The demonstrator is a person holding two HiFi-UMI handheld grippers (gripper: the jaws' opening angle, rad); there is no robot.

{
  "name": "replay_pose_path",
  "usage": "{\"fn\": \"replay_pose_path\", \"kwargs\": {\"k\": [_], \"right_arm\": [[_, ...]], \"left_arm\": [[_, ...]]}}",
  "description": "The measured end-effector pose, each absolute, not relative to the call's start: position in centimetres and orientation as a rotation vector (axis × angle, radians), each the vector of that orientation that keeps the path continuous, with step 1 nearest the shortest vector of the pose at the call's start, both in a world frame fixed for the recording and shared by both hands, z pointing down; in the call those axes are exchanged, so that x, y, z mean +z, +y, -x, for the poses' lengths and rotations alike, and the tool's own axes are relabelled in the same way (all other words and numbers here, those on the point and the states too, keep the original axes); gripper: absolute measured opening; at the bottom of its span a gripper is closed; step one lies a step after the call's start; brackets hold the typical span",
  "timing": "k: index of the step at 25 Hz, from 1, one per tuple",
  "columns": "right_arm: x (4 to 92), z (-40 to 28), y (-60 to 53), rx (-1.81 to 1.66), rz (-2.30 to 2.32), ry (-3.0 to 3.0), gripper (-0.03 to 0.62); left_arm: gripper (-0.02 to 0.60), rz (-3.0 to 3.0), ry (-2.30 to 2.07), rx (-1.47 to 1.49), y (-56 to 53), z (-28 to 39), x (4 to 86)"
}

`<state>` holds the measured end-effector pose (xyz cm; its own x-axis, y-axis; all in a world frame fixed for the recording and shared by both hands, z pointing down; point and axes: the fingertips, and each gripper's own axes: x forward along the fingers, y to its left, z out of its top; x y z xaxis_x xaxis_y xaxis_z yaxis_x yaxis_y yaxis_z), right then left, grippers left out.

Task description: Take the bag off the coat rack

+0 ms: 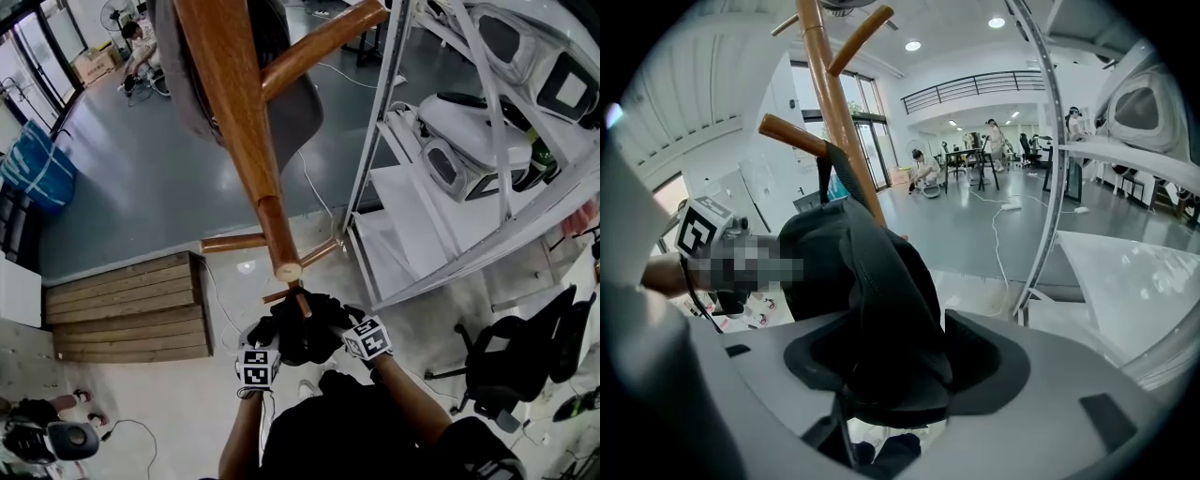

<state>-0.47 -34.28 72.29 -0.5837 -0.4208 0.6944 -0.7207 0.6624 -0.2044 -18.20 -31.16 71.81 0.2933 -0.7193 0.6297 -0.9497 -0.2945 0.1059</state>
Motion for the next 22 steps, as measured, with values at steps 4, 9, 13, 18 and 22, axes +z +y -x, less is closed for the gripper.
{"fn": "replay_pose_path", "kwargs": {"k": [4, 9, 13, 18, 22], "right_arm": [[72.48, 0.22, -34.5, 0.634, -0.899, -2.251, 0.245], [72.47, 0.06, -34.64, 0.623, -0.908, -2.24, 0.228], [72.4, -0.07, -34.61, 0.621, -0.917, -2.223, 0.188], [72.4, -0.2, -34.71, 0.628, -0.925, -2.215, 0.159], [72.36, -0.2, -34.62, 0.626, -0.931, -2.212, 0.135]], "left_arm": [[0.179, -2.121, -1.488, 0.636, -31.25, 18.15, 71.91], [0.152, -2.149, -1.482, 0.646, -31.13, 17.9, 71.84], [0.129, -2.171, -1.473, 0.652, -30.78, 17.79, 71.8], [0.115, -2.185, -1.451, 0.662, -30.72, 17.57, 71.77], [0.107, -2.184, -1.434, 0.647, -30.6, 17.4, 71.61]]}}
